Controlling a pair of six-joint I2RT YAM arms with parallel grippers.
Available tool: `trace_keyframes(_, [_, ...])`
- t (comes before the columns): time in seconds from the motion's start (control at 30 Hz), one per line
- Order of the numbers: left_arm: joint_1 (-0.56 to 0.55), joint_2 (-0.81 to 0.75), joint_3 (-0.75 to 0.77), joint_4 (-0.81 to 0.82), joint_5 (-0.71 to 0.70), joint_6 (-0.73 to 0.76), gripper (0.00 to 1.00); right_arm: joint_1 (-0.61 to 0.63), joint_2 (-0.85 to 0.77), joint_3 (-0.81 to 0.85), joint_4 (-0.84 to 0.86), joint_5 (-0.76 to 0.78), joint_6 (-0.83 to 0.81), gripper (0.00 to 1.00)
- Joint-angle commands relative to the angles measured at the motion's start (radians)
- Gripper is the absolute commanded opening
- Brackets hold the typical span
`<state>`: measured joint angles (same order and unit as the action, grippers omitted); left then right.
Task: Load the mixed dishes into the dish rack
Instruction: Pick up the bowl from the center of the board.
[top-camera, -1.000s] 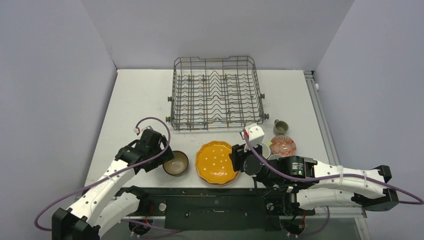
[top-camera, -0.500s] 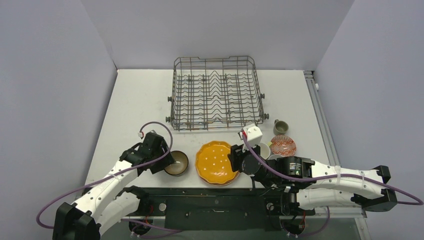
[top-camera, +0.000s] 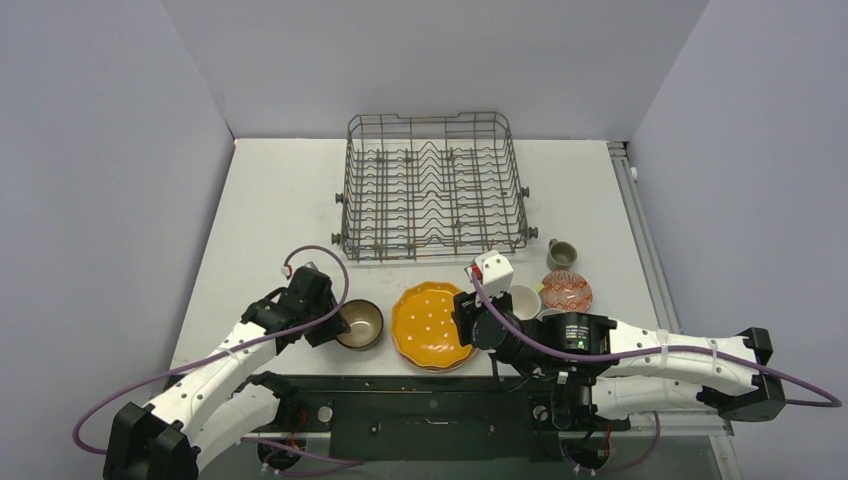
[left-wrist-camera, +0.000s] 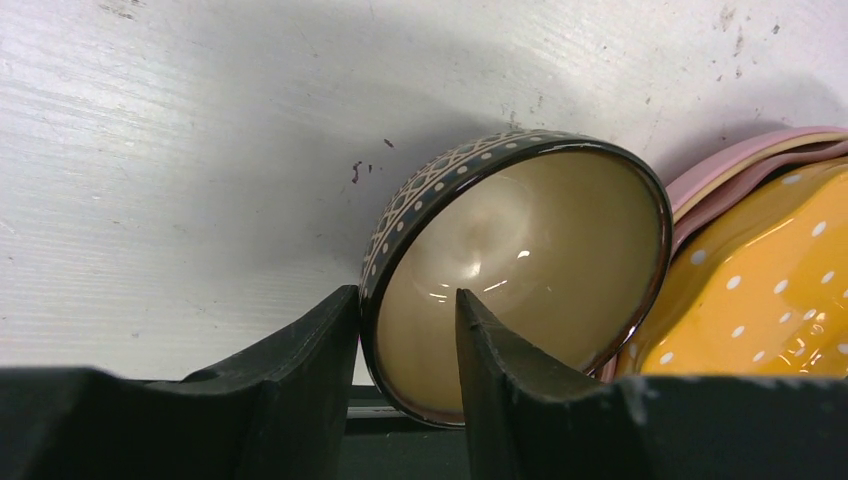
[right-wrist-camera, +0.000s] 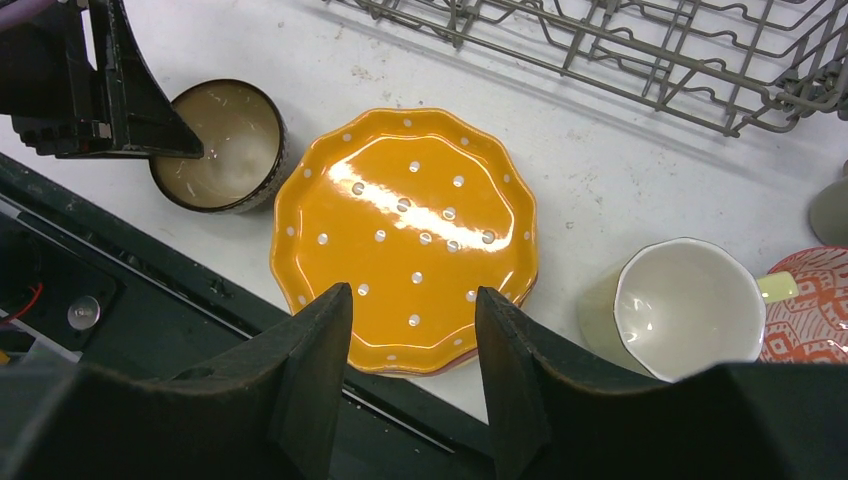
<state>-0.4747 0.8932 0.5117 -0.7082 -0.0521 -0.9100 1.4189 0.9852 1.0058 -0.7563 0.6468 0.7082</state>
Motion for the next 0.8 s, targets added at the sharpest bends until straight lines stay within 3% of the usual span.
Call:
trace_keyframes(0.0, [-0.007, -0.007, 0.004, 0.059, 0.025, 0.003, 0.34, -0.007, 0.013, 0.050, 0.006, 0.010, -0.009, 0.44])
trace_keyframes(0.27, [-0.008, -0.005, 0.002, 0.070, 0.035, 0.012, 0.10, -0.014, 0.020, 0.070, -0.014, 0.014, -0.015, 0.44])
trace_keyframes(0.43, [-0.010, -0.005, 0.002, 0.072, 0.034, 0.014, 0.00, -0.019, 0.024, 0.081, -0.026, 0.011, -0.015, 0.43])
trace_keyframes(0.77, [-0.011, -0.036, 0.009, 0.054, 0.017, 0.005, 0.00, -0.020, 0.015, 0.066, -0.018, 0.010, -0.007, 0.43])
